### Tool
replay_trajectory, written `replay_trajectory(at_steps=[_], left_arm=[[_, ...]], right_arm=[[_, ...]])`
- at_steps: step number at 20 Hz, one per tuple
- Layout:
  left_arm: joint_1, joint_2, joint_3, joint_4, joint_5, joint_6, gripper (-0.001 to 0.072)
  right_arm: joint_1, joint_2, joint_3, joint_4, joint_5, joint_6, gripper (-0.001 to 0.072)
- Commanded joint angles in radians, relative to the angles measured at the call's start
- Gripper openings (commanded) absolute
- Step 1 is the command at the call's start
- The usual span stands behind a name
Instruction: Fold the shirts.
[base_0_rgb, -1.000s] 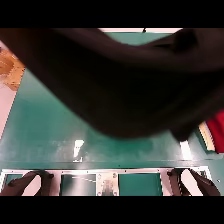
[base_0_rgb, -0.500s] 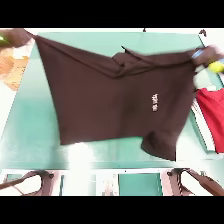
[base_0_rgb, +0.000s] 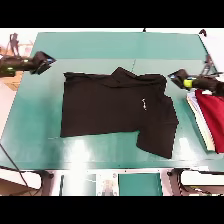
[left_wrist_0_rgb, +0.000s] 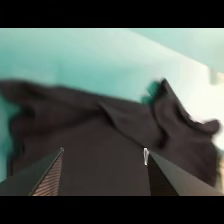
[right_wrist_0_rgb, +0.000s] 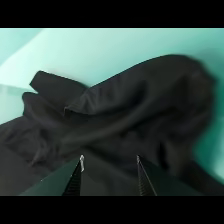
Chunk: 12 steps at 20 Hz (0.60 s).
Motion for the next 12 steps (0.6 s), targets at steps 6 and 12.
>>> replay_trajectory(at_steps=[6, 12], left_arm=[[0.137, 0.173, -0.396, 0.311, -0.417, -0.119, 0.0589], [0.137, 0.345, -0.873, 0.425, -0.196, -0.100, 0.0587]], right_arm=[[-0.315, 0.131, -0.148, -0.096, 0.283, -0.075, 0.0398], [-0.339, 0.135, -0.228, -0.092, 0.238, -0.092, 0.0400]])
